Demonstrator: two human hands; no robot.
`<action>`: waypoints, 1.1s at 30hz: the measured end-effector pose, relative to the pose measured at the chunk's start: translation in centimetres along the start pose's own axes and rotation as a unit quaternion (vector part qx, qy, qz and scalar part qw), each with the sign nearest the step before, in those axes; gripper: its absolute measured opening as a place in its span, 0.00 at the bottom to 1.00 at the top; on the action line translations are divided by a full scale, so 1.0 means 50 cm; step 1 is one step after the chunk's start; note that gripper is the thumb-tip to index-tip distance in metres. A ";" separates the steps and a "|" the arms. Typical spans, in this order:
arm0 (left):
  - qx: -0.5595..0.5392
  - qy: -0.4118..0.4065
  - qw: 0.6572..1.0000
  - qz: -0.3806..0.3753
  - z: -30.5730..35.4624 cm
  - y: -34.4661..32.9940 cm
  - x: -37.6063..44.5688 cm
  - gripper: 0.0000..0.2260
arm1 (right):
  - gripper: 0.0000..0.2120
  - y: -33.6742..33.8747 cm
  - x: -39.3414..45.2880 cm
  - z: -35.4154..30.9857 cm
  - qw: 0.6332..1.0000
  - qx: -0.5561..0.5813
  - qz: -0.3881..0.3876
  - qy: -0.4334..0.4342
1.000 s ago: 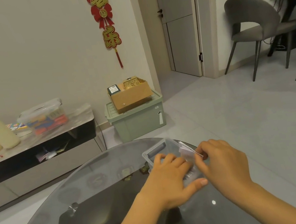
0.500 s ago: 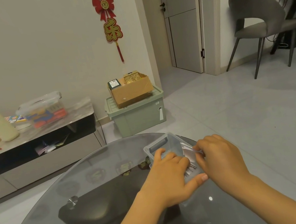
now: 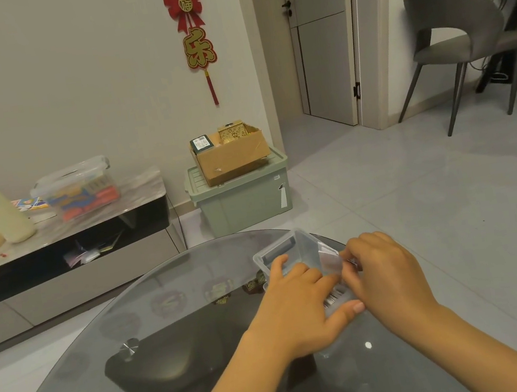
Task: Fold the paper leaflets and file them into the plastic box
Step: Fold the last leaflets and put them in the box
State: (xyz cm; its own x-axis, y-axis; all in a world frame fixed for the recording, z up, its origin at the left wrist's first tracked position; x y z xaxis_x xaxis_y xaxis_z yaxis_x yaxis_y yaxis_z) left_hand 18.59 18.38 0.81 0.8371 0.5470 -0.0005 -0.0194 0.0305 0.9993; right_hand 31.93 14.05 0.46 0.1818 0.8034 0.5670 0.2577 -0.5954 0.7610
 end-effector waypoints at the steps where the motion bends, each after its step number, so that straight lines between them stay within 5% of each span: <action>1: 0.000 0.002 1.000 -0.002 -0.002 -0.002 0.001 0.34 | 0.16 0.001 0.001 -0.001 1.000 0.001 -0.003 -0.003; 11: -0.021 0.004 1.000 0.019 -0.004 -0.010 0.003 0.37 | 0.16 0.011 0.020 -0.012 0.992 -0.024 -0.123 0.020; 14: -0.040 -0.002 0.999 0.029 -0.008 -0.014 0.001 0.33 | 0.02 0.015 0.027 -0.020 0.981 -0.063 -0.182 -0.011; 16: -0.045 -0.003 0.998 0.037 -0.006 -0.015 0.001 0.34 | 0.10 0.016 0.029 -0.010 0.963 -0.071 -0.259 -0.037; 20: -0.055 0.004 0.998 0.042 -0.002 -0.008 0.000 0.30 | 0.13 0.021 0.030 -0.003 0.949 -0.034 -0.310 -0.045; 27: -0.028 0.001 0.999 -0.018 -0.008 -0.009 0.003 0.34 | 0.10 0.035 0.002 0.003 0.967 0.094 -0.223 -0.080; 33: -0.004 0.011 1.000 -0.023 -0.009 -0.007 0.004 0.37 | 0.14 0.039 -0.013 0.008 0.957 0.139 -0.238 -0.087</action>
State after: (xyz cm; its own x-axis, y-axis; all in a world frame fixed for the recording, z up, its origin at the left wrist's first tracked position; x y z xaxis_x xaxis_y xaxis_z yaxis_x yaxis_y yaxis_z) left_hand 18.51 18.86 0.43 0.8247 0.5637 -0.0463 0.0132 0.0628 0.9979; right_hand 32.71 12.38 1.43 0.1302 0.9867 0.0971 0.5887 -0.1557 0.7932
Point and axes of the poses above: each hand's wrist, its own x-axis towards the middle knuckle, its own y-axis out of the back of the hand, z = x × y, the point moved 2 cm from there along x, towards the middle knuckle, and after that the axes turned 10 degrees about -z, right-handed, at the moved point
